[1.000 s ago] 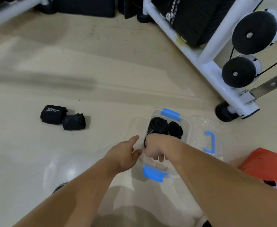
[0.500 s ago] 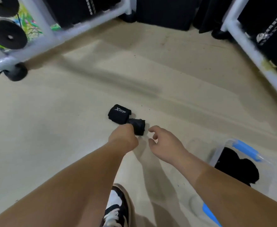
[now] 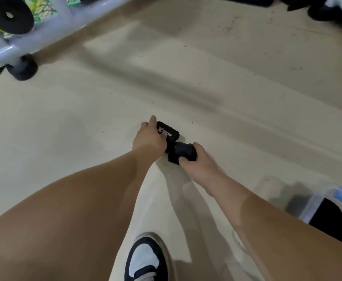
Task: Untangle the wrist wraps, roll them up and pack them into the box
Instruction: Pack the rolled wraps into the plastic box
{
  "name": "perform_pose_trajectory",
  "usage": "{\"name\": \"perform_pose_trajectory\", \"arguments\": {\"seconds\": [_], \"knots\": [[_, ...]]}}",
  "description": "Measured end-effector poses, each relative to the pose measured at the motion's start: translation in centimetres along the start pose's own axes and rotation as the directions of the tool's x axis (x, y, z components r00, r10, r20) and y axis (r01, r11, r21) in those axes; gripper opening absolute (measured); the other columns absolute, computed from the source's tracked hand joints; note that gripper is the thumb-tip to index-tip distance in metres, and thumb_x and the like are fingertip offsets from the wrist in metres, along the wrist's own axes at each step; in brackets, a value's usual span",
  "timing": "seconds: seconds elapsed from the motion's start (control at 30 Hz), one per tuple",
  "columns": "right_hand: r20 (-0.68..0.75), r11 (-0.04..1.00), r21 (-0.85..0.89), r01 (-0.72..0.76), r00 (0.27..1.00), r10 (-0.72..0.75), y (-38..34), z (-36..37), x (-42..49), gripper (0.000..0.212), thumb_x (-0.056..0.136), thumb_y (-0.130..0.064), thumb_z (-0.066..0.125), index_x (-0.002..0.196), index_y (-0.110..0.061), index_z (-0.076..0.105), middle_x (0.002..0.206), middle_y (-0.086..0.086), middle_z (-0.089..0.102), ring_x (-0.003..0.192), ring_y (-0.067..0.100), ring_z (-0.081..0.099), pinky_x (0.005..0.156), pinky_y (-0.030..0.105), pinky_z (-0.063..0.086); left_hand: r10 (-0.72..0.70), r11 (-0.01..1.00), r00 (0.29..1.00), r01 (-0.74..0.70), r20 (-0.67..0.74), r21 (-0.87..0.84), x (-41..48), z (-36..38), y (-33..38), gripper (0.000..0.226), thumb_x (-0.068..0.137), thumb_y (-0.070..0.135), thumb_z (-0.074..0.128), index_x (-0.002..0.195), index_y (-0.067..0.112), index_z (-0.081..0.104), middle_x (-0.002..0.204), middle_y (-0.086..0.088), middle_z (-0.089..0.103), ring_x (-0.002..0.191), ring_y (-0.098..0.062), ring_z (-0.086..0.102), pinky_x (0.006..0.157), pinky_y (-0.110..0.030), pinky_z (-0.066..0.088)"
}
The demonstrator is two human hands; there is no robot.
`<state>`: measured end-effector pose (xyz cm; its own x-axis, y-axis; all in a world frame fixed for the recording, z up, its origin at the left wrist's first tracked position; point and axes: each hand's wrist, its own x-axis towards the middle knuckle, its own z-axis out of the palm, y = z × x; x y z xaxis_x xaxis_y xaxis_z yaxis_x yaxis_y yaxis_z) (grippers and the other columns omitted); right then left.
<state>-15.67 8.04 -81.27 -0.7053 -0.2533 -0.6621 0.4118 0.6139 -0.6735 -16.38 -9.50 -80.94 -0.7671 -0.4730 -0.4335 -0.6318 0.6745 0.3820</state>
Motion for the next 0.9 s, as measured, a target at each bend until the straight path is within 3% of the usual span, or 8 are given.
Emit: {"name": "perform_pose_trajectory", "arguments": {"seconds": [0.07,0.17,0.33,0.47,0.6,0.7,0.8,0.9], "knots": [[-0.042,0.997,0.078,-0.007,0.999,0.01,0.9,-0.3,0.1,0.057,0.099,-0.034,0.067,0.15,-0.033,0.042,0.13,-0.013,0.054,0.108,0.014,0.056,0.087,0.024,0.045,-0.07,0.994,0.996,0.074,0.056,-0.08,-0.4,-0.2,-0.2,0.054,0.102,0.038,0.064,0.148,0.02,0.043,0.144,-0.01,0.044,0.117,-0.032,0.056,0.085,-0.035,0.045],[-0.115,0.982,0.15,-0.116,0.984,0.134,2.1,-1.1,-0.4,0.087,0.088,-0.041,0.083,0.159,-0.024,0.037,0.153,0.0,0.042,0.121,0.019,0.052,0.098,0.027,0.041,-0.165,0.927,0.971,0.213,0.174,-0.309,-1.3,0.7,-1.0,0.03,0.09,0.04,0.08,0.089,0.026,0.054,0.124,0.0,0.056,0.102,-0.026,0.059,0.085,-0.035,0.053],[-0.143,0.952,0.121,-0.283,0.944,0.298,4.0,-1.5,-2.3,0.071,0.073,-0.046,0.095,0.125,-0.019,0.055,0.135,0.002,0.042,0.117,0.024,0.057,0.089,0.032,0.05,-0.225,0.796,0.946,0.316,0.232,-0.515,-4.1,3.3,-0.8,0.063,0.074,0.038,0.093,0.122,0.026,0.055,0.123,-0.006,0.06,0.105,-0.025,0.068,0.085,-0.043,0.064],[-0.161,0.963,0.187,-0.194,0.961,0.225,5.1,-1.8,-4.0,0.069,0.072,-0.028,0.097,0.116,-0.015,0.046,0.12,0.001,0.056,0.087,0.008,0.058,0.064,0.024,0.045,-0.208,0.802,0.953,0.295,0.219,-0.52,-6.0,4.6,0.1,0.065,0.079,0.025,0.092,0.125,0.019,0.046,0.112,-0.002,0.06,0.103,-0.025,0.065,0.095,-0.05,0.06],[-0.245,0.985,0.152,-0.078,0.963,0.114,4.2,-3.3,-6.5,0.072,0.074,-0.034,0.094,0.122,-0.017,0.043,0.104,-0.006,0.062,0.083,0.006,0.061,0.065,0.026,0.047,-0.18,0.833,0.949,0.286,0.257,-0.474,-7.9,4.5,1.3,0.108,0.076,0.03,0.09,0.16,0.039,0.023,0.124,-0.001,0.057,0.113,-0.031,0.066,0.097,-0.049,0.061],[-0.288,0.989,0.142,0.034,0.958,0.008,4.0,-5.8,-9.3,0.086,0.075,-0.035,0.094,0.144,-0.025,0.042,0.102,-0.014,0.061,0.099,0.015,0.065,0.08,0.021,0.048,-0.134,0.842,0.954,0.252,0.269,-0.477,-9.1,4.2,2.4,0.098,0.07,0.033,0.094,0.154,0.031,0.042,0.133,-0.003,0.06,0.117,-0.031,0.066,0.096,-0.048,0.062],[-0.339,0.983,0.134,0.122,0.938,-0.07,4.5,-8.6,-12.6,0.062,0.076,-0.033,0.095,0.126,-0.031,0.059,0.102,-0.019,0.065,0.094,0.008,0.066,0.069,0.007,0.046,-0.073,0.879,0.964,0.182,0.255,-0.44,-11.0,3.5,4.8,0.074,0.063,0.036,0.098,0.126,0.02,0.063,0.118,-0.004,0.069,0.105,-0.028,0.071,0.086,-0.045,0.066],[-0.413,0.97,0.187,0.157,0.908,-0.068,5.3,-11.2,-15.8,0.054,0.076,-0.037,0.094,0.118,-0.032,0.061,0.101,-0.019,0.067,0.091,-0.001,0.065,0.071,0.013,0.049,0.006,0.877,0.958,0.132,0.285,-0.462,-14.2,2.8,8.4,0.068,0.06,0.026,0.099,0.118,0.02,0.065,0.114,-0.004,0.07,0.103,-0.027,0.073,0.085,-0.044,0.066]]}}
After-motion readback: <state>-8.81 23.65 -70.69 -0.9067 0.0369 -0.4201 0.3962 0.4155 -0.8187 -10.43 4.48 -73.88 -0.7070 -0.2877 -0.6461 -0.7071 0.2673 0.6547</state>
